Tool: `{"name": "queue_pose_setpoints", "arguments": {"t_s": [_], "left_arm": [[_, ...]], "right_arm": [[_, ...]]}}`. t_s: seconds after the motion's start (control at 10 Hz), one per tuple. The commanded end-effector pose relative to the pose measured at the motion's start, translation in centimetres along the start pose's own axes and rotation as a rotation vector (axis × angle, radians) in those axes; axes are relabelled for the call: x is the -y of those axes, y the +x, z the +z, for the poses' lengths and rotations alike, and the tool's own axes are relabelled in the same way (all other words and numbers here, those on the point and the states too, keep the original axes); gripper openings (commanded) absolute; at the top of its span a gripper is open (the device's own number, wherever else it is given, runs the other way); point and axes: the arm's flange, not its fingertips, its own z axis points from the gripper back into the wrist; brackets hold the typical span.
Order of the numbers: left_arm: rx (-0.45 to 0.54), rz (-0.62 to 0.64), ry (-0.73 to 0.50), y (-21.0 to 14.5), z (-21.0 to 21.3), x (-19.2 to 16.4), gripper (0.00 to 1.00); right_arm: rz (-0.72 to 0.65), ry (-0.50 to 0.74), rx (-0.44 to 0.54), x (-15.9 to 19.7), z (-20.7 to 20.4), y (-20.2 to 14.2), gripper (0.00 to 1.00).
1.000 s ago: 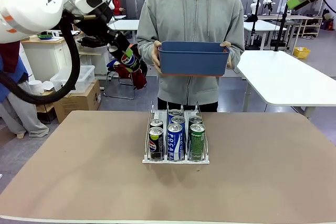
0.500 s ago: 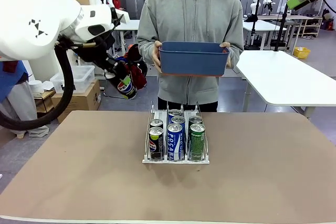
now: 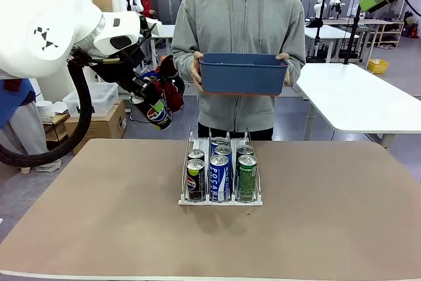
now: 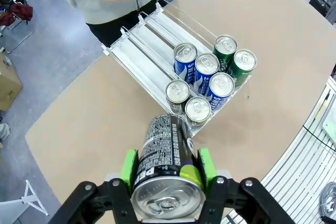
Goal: Fill the beverage cans into the dispenser.
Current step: Place the picked Pepsi coke in the line of the Automatic Can Dispenser with the same cans.
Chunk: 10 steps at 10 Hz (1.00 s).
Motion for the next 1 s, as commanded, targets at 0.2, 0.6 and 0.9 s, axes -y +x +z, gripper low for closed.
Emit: {"name": "queue_pose_setpoints", "arguments": {"t_s": [0.2, 0.6, 0.9], "left_arm": [[-0.008, 0.08, 0.051, -0.3, -0.8, 1.9, 0.58], [0.013, 0.064, 0.124, -2.6, -3.5, 7.3, 0.58], [0.047, 0.033, 0.165, -3.6, -6.1, 10.5, 0.58]], "right_arm": [[-0.001, 0.001, 0.0, 0.0, 0.0, 0.0, 1.0], [-0.001, 0.001, 0.0, 0.0, 0.0, 0.0, 1.0], [-0.001, 0.001, 0.0, 0.0, 0.0, 0.0, 1.0]]}}
